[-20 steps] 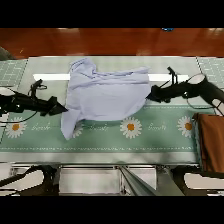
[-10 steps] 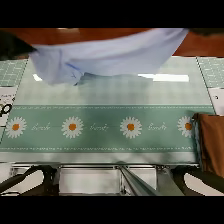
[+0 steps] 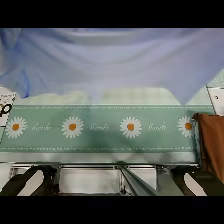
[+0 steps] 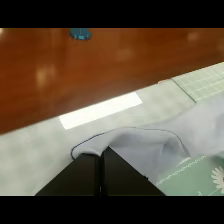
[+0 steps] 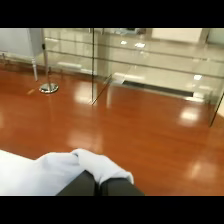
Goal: Fold the shirts.
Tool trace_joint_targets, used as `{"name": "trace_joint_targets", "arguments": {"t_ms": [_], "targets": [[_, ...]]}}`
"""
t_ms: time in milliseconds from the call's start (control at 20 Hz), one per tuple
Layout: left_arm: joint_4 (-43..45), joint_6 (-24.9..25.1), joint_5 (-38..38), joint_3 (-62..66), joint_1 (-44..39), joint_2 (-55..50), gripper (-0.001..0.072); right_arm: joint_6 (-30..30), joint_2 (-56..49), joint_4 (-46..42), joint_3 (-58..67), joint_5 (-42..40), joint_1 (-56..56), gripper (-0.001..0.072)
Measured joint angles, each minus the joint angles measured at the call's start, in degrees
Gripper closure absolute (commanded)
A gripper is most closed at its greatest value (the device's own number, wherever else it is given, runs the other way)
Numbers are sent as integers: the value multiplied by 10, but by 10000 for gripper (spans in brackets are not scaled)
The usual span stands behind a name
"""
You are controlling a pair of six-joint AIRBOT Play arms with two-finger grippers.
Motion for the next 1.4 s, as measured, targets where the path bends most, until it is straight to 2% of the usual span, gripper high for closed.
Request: {"name": "trace_joint_targets", "arguments": {"t_ms": [500, 800, 1100, 1250, 1400], "targets": [[-2, -4, -10, -7, 0, 149, 690, 7, 71, -21, 0, 104, 0, 685], [2, -4, -15, -167, 0, 148, 690, 13, 75, -23, -90, 135, 0, 686], [-35, 35, 78, -362, -19, 61, 690, 14, 29, -19, -267, 67, 0, 685], [-49, 61, 153, -397, -58, -38, 690, 5, -62, -18, -304, 16, 0, 686], [-55, 72, 259, -404, -93, -154, 690, 0, -180, -12, -311, -46, 0, 685]]}}
